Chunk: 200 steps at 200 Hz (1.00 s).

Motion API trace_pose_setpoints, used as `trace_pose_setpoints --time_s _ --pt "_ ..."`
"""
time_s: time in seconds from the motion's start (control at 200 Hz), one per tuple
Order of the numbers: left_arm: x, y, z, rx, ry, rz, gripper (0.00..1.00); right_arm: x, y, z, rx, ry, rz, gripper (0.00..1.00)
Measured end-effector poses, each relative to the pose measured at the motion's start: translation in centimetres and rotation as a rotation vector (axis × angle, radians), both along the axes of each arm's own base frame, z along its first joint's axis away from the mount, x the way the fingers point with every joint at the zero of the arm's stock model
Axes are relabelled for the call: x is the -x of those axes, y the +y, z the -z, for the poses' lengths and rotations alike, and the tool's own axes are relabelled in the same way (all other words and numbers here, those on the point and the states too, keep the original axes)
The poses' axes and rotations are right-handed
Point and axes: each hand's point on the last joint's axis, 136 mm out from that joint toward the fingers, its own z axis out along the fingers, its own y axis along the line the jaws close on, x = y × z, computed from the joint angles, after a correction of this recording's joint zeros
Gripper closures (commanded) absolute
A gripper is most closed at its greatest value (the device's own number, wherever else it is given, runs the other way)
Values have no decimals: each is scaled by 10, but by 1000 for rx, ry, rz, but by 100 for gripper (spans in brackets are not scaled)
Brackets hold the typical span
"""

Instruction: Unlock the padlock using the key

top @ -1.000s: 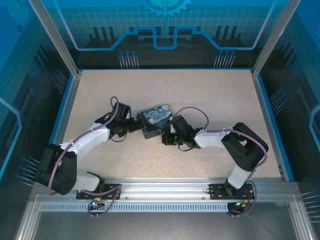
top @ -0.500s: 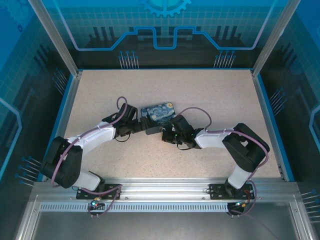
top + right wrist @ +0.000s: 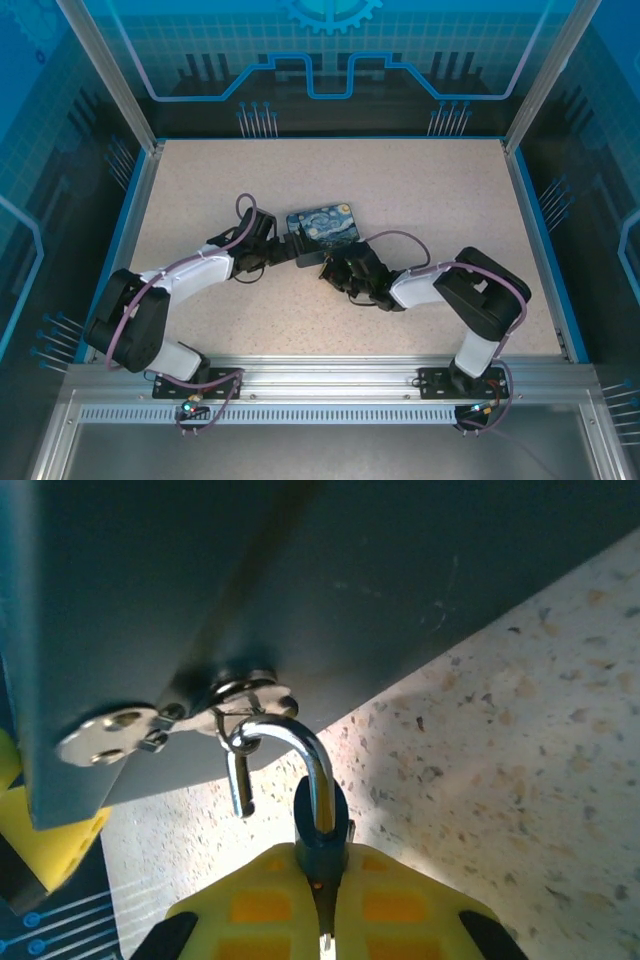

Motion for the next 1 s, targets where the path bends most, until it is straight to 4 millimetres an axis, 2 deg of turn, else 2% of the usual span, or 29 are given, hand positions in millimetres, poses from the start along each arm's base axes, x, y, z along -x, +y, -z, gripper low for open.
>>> trace_pose_setpoints --time_s 0.235,0.435,0.575,0.76,1.0 --pt "-1 -3 1 33 -2 -10 1 -15 6 4 -88 1 123 100" --pt "-2 -6 2 42 -4 -5 1 -20 2 2 -94 -5 157 100" --pt "-4 -9 3 51 -5 1 1 -26 -11 0 -86 -5 165 100" --pt "-8 -14 3 67 -5 13 2 -40 -31 -17 -83 -36 123 100" --pt "-7 -18 2 74 1 25 2 -42 -40 -17 -47 -28 -2 100"
